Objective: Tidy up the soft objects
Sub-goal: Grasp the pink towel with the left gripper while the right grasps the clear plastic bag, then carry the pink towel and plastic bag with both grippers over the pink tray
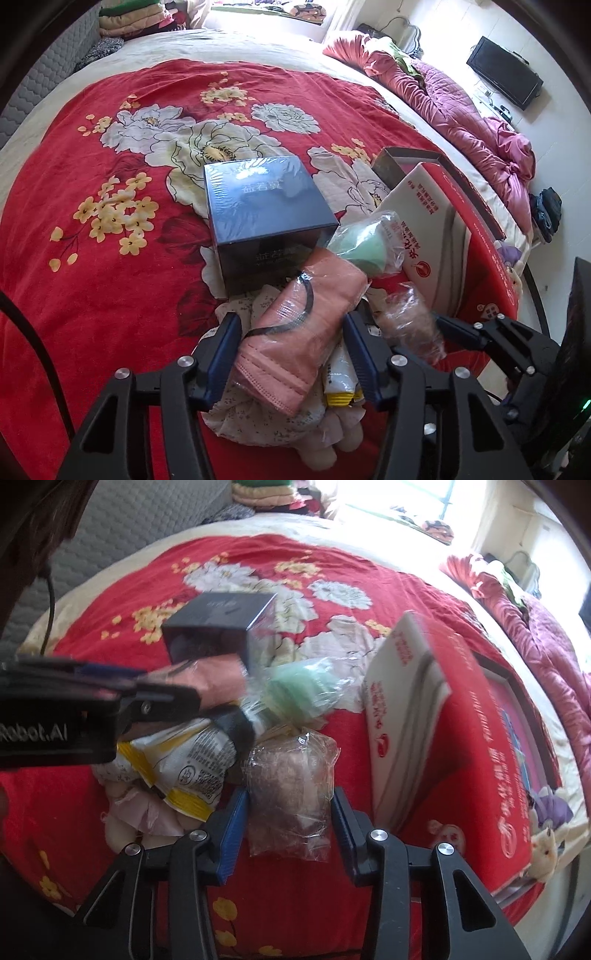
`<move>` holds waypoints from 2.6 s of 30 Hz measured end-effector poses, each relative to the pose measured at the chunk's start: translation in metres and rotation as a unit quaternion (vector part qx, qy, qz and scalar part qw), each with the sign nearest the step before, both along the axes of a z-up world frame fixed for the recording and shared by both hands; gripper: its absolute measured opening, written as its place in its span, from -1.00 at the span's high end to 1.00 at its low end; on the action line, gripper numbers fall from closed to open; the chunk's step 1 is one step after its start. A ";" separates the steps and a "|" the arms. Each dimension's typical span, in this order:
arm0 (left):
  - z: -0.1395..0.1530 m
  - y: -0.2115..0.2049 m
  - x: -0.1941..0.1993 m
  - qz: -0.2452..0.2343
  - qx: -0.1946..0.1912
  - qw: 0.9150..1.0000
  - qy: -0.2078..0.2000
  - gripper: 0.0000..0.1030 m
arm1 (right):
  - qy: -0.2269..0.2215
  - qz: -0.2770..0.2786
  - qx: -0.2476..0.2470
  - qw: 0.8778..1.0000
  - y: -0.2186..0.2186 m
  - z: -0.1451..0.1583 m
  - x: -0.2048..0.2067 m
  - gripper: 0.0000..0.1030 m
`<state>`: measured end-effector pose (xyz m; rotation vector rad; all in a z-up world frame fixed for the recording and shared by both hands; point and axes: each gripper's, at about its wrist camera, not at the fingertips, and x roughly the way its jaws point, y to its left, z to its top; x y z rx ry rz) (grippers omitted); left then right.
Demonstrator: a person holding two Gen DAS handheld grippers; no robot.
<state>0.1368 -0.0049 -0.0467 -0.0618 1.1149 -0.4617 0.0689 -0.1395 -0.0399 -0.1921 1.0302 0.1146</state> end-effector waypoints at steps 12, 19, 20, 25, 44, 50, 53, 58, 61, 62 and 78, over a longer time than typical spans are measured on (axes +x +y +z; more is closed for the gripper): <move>0.019 0.019 -0.011 0.030 -0.031 0.999 -0.017 -0.02 | -0.019 -0.022 0.087 0.996 -0.017 0.023 -0.014 0.13; 0.038 0.023 -0.025 0.043 -0.031 0.998 -0.039 -0.01 | -0.036 -0.016 0.104 0.994 -0.015 0.036 -0.022 0.13; 0.041 0.022 -0.027 0.043 -0.028 0.998 -0.042 -0.01 | -0.039 -0.016 0.106 0.994 -0.016 0.038 -0.023 0.13; 0.051 0.019 -0.034 0.047 -0.015 0.997 -0.053 0.01 | -0.056 -0.023 0.121 0.991 -0.022 0.054 -0.029 0.13; 0.083 -0.015 -0.063 0.034 -0.004 0.997 -0.075 0.03 | -0.105 -0.054 0.134 0.984 -0.052 0.101 -0.049 0.13; 0.096 -0.032 -0.069 0.024 0.003 0.996 -0.086 0.03 | -0.116 -0.075 0.144 0.980 -0.074 0.114 -0.057 0.13; 0.102 -0.044 -0.071 0.013 0.008 0.996 -0.093 0.03 | -0.124 -0.085 0.153 0.977 -0.085 0.120 -0.061 0.13; 0.111 -0.063 -0.072 -0.002 0.012 0.995 -0.101 0.03 | -0.135 -0.099 0.159 0.973 -0.102 0.128 -0.067 0.13; 0.117 -0.075 -0.072 -0.009 0.013 0.994 -0.105 0.03 | -0.142 -0.107 0.162 0.971 -0.111 0.133 -0.071 0.13; 0.120 -0.080 -0.072 -0.011 0.014 0.994 -0.109 0.03 | -0.146 -0.111 0.159 0.970 -0.114 0.135 -0.073 0.13; 0.137 -0.161 -0.084 -0.068 0.019 0.989 -0.128 0.03 | -0.188 -0.176 0.162 0.953 -0.186 0.162 -0.097 0.13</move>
